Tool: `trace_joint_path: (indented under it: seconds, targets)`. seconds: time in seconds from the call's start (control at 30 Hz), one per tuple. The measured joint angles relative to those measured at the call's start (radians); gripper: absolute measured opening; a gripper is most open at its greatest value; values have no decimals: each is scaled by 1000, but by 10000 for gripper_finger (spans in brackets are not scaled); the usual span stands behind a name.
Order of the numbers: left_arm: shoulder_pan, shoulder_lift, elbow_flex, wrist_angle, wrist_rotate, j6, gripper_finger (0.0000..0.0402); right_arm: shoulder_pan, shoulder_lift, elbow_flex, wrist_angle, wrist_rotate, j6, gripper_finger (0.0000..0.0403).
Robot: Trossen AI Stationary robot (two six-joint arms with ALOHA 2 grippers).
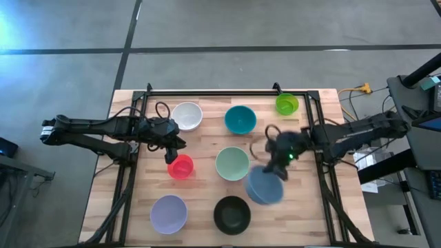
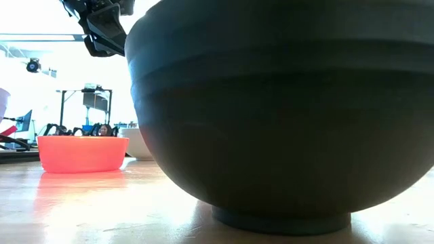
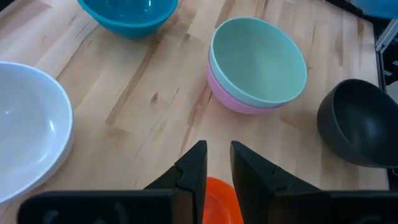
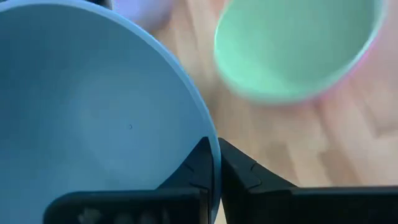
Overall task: Nest bowls inside each other
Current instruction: Stack the blue bowl on top of the light green bowl
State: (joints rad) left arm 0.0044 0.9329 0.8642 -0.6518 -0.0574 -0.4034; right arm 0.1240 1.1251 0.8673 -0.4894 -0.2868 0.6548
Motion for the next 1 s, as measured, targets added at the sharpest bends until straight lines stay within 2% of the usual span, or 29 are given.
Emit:
trace_joint_path:
  seconds: [0.1, 0.23, 0.33, 0.47, 0.6, 0.77, 1.0]
  targets:
    - [-1, 0, 0, 0, 4, 5, 56, -76, 58, 73, -6, 0, 0, 9]
    - [-25, -14, 0, 0, 54, 104, 56, -154, 186, 222, -96, 0, -11, 9]
    - [-49, -33, 0, -1, 57, 124, 56, -181, 314, 370, -239, 4, -71, 9]
    - [-62, -59, 0, -12, 56, 119, 56, -183, 496, 587, -485, 98, -156, 9]
    - [-65, -83, -3, -27, 56, 82, 56, -184, 644, 747, -610, 133, -243, 9]
    - [-66, -101, -5, -66, 55, 68, 56, -184, 760, 866, -657, 133, -304, 9]
    - [-66, -118, -5, -93, 55, 42, 56, -202, 839, 891, -684, 134, -345, 9]
